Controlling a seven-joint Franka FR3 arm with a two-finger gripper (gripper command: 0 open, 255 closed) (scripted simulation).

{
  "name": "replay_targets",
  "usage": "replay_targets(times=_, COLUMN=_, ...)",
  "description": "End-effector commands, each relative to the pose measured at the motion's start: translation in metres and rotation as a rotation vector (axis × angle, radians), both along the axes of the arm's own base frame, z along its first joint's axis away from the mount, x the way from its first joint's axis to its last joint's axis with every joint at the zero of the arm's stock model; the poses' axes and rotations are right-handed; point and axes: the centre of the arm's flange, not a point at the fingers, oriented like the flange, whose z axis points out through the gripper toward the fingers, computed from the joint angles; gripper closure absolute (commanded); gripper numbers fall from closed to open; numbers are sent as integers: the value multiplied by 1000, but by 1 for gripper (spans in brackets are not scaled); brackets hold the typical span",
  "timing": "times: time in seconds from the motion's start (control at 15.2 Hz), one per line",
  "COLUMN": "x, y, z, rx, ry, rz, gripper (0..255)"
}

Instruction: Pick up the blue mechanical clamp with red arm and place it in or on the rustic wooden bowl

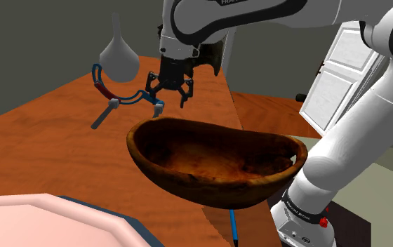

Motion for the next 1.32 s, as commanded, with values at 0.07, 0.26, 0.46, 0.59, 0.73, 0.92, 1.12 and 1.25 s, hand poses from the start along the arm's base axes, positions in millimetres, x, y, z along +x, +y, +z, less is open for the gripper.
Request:
replay_targets(times=0.07, x=29, y=13, z=3, rx=2, ry=-31, rz=-88, gripper=0)
replay_targets(times=0.26, x=31, y=14, z=-12, rx=2, ry=-31, rz=-88, gripper=0)
replay_targets(times=0.46, x=32, y=16, z=-28, rx=2, ry=-31, rz=-88, gripper=0)
replay_targets(times=0.59, x=32, y=16, z=-36, rx=2, ry=-31, rz=-88, gripper=0)
replay_targets(times=0.73, x=32, y=16, z=-36, rx=2, ry=-31, rz=-88, gripper=0)
replay_targets(times=0.92, x=32, y=16, z=-36, rx=2, ry=-31, rz=-88, gripper=0)
replay_targets(times=1.12, x=32, y=16, z=-36, rx=2, ry=-31, rz=-88, gripper=0)
replay_targets(times=1.25, x=32, y=16, z=-36, rx=2, ry=-31, rz=-88, gripper=255)
